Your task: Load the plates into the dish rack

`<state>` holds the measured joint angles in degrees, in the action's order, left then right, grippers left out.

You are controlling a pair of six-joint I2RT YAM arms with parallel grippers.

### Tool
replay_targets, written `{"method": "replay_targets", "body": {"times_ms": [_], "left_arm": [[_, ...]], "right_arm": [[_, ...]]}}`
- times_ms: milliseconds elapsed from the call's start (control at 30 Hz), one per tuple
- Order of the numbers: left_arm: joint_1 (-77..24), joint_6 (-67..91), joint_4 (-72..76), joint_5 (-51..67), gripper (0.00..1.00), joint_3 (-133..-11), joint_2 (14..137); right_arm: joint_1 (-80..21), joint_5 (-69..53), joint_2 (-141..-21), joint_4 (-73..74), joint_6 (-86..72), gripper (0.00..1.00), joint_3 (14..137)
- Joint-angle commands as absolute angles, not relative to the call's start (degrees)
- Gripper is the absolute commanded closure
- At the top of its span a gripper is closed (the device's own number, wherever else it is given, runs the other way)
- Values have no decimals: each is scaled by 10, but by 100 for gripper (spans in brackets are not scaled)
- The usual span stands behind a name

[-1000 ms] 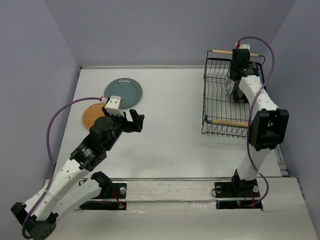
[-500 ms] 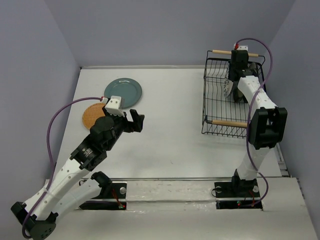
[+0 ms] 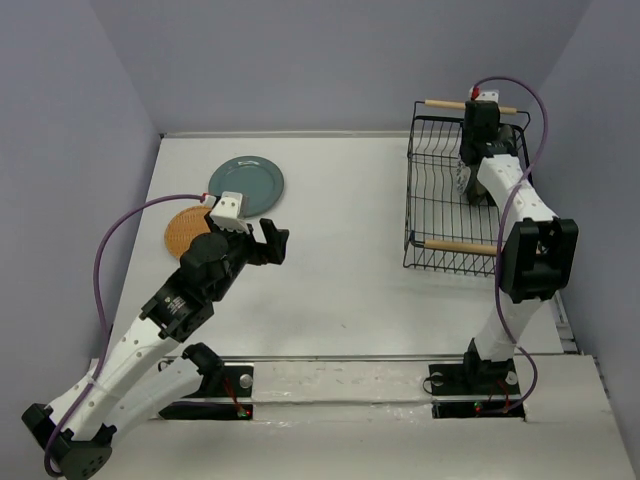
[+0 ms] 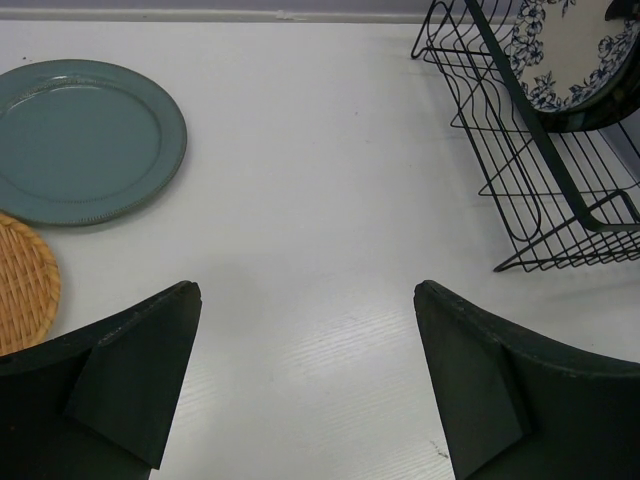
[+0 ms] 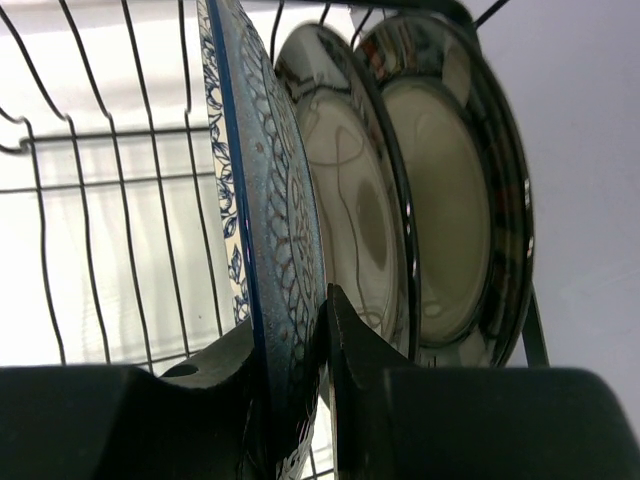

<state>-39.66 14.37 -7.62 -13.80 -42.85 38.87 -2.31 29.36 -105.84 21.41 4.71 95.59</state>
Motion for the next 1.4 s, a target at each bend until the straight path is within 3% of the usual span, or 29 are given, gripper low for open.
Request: {"method": "replay_targets", "body": {"times_ms": [0,800,900,933,1067,1167,1367], "left_arm": [[-398,136,-54,-150,1,-427,388],[-398,134,-51,-151,1,-427,394],[-396,134,-51,-151,1,-427,396],[-396,134,-51,-151,1,-427,396],[-395,134,-52,-149,1,-426,399],[-392,136,-51,-148,1,-426,400],[-387,135,-50,-144,1,-426,402]], "right_arm": [[-14,314,-1034,129,52,93,963],[-14,298,-1108,137,28,93,996],[-9,305,-1116,139,20,74,998],[-9,305,-1116,141,18,62,999],[-9,305,-1110,142,10,39,1001],[-9,306,-1099,144,9,29,1005],[-9,269,-1067,150,3,22,1004]]}}
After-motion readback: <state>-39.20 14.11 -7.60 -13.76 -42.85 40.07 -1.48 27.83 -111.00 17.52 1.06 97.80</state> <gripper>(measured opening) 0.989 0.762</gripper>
